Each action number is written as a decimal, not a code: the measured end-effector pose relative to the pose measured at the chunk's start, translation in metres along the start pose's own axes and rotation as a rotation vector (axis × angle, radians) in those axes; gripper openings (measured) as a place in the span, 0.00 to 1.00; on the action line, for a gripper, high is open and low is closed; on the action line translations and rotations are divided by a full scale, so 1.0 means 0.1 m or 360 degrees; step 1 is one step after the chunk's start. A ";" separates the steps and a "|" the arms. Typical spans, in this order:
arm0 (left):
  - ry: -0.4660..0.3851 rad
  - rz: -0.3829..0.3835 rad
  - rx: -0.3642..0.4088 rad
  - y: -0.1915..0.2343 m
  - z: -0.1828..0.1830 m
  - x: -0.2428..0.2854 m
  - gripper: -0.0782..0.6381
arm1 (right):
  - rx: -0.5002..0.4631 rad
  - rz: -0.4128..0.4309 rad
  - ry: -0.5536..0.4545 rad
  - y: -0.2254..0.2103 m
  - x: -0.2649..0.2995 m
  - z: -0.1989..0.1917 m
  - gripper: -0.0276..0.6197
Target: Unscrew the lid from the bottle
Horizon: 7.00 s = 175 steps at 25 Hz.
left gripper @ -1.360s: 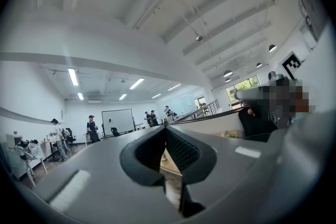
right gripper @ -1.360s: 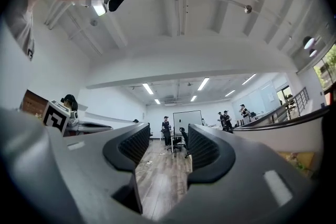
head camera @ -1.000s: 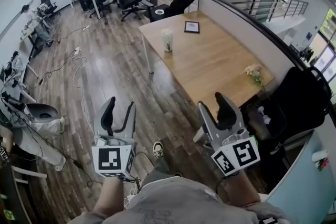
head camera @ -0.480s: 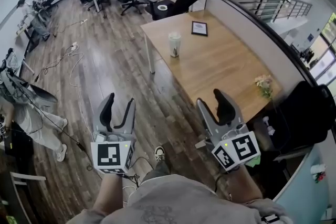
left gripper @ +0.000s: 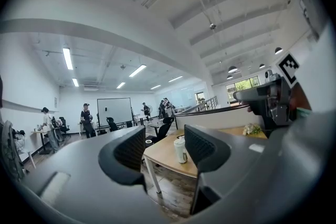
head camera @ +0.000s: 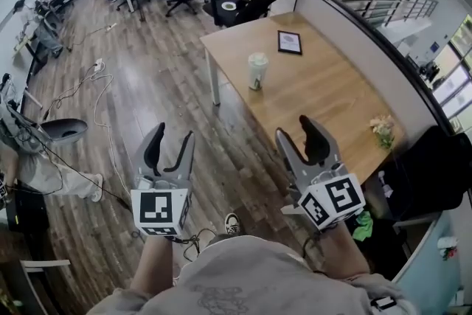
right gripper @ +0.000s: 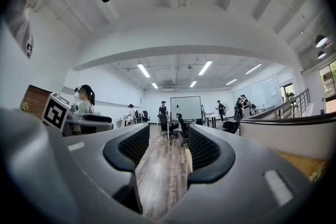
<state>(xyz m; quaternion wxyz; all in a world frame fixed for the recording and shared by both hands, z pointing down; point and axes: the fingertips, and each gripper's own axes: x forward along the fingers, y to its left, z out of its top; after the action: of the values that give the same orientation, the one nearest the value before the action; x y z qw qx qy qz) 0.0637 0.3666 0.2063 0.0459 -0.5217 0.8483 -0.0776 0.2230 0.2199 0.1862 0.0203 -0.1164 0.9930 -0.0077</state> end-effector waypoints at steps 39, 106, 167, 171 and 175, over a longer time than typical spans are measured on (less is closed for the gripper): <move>0.0258 -0.0814 0.0158 -0.16 -1.21 4.03 0.54 | 0.0167 -0.0010 0.0480 -2.24 3.05 -1.59 0.48; 0.0258 -0.3060 0.0499 -1.58 -3.38 4.98 0.66 | 0.0310 0.0428 0.0795 -2.57 4.15 -2.79 0.66; 0.0383 -0.2497 0.0339 -1.61 -3.39 5.08 0.66 | 0.0300 -0.0970 0.0645 -2.74 3.93 -2.91 0.72; 0.0384 -0.2373 0.0281 -1.59 -3.32 5.13 0.66 | 0.0221 -0.0986 0.0656 -2.75 4.08 -2.95 0.72; 0.0392 -0.2346 0.0274 -1.60 -3.33 5.12 0.66 | 0.0165 -0.0999 0.0642 -2.77 4.07 -2.96 0.73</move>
<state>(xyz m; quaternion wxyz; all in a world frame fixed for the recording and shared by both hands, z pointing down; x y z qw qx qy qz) -0.0794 -0.1339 0.5638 -0.0726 -0.9367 0.2692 -0.2120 -0.1216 -0.1405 0.4719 -0.1730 -0.4101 0.8913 -0.0866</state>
